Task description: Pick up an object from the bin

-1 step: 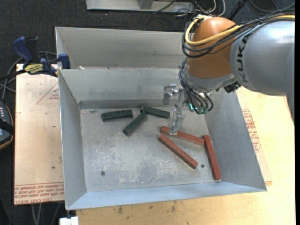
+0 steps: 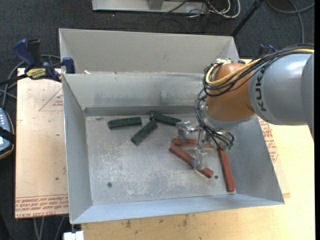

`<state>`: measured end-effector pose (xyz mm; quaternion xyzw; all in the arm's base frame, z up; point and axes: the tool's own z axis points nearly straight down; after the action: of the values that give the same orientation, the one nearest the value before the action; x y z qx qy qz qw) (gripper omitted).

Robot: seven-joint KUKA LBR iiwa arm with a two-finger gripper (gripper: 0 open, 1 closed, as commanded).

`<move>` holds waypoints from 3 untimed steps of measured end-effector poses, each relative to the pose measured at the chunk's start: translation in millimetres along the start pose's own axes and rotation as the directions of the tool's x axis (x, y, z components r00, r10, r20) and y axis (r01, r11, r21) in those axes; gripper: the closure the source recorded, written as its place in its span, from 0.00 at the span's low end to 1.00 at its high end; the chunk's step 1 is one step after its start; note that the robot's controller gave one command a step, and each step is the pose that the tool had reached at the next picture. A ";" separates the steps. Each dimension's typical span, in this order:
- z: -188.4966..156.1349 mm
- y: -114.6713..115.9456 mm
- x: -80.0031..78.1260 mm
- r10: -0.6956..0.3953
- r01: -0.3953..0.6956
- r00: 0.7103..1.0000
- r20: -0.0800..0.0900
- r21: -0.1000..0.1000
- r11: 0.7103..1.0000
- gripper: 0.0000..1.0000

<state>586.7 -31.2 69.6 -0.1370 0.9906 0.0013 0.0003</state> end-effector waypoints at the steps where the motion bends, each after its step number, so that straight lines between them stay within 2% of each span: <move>1: -8.9 -0.8 -5.6 0.000 0.000 1.000 0.013 0.004 1.000 1.00; 2: -2.8 -0.5 -2.2 -0.001 0.001 1.000 0.007 0.003 1.000 0.00; 3: -8.5 -2.4 -6.5 0.000 0.000 1.000 0.021 0.008 1.000 1.00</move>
Offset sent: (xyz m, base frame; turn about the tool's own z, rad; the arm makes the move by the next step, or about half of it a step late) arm 0.0000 0.0000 0.0000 0.0000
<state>593.6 -31.7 78.1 -0.1372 0.9905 -0.0011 0.0113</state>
